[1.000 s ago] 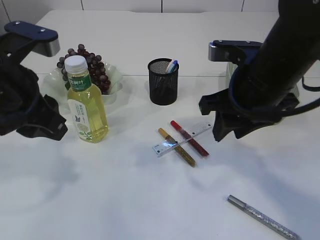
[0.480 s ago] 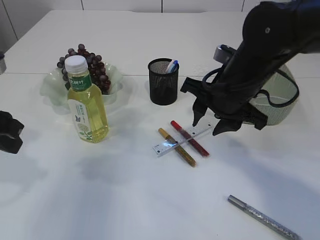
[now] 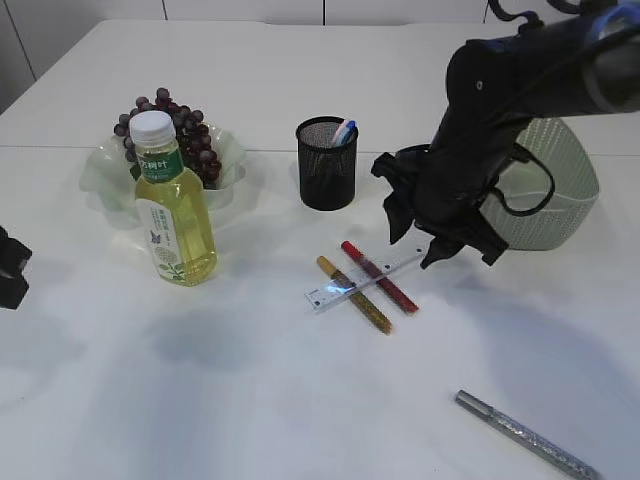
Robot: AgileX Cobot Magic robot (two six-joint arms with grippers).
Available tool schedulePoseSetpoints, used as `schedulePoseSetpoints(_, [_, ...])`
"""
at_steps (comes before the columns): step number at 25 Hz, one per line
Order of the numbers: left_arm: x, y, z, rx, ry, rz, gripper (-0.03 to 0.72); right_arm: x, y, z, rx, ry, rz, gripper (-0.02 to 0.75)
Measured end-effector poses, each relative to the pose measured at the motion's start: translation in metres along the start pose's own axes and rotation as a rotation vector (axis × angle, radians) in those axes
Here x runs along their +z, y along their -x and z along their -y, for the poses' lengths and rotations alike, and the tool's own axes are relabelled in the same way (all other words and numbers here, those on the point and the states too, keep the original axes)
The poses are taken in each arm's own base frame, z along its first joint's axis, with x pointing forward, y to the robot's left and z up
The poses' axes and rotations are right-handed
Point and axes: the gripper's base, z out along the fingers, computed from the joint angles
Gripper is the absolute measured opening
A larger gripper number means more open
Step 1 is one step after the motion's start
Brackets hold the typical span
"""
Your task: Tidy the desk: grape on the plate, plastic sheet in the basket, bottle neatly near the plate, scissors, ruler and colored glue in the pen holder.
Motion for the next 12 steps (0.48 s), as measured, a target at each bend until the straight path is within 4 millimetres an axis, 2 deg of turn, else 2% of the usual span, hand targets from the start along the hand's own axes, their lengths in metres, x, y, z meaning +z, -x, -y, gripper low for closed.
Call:
schedulePoseSetpoints(4, [0.0, 0.0, -0.001, 0.009, 0.01, 0.001, 0.293, 0.01, 0.02, -0.003, 0.032, -0.04, -0.002, 0.387])
schedulePoseSetpoints(7, [0.0, 0.001, -0.001, 0.01, 0.01, 0.007, 0.293, 0.015, 0.025, -0.011, 0.032, -0.033, 0.004, 0.398])
schedulePoseSetpoints(12, [0.0, 0.001, -0.001, 0.01, 0.01, 0.008, 0.293, 0.023, 0.031, -0.022, 0.033, -0.026, 0.004, 0.458])
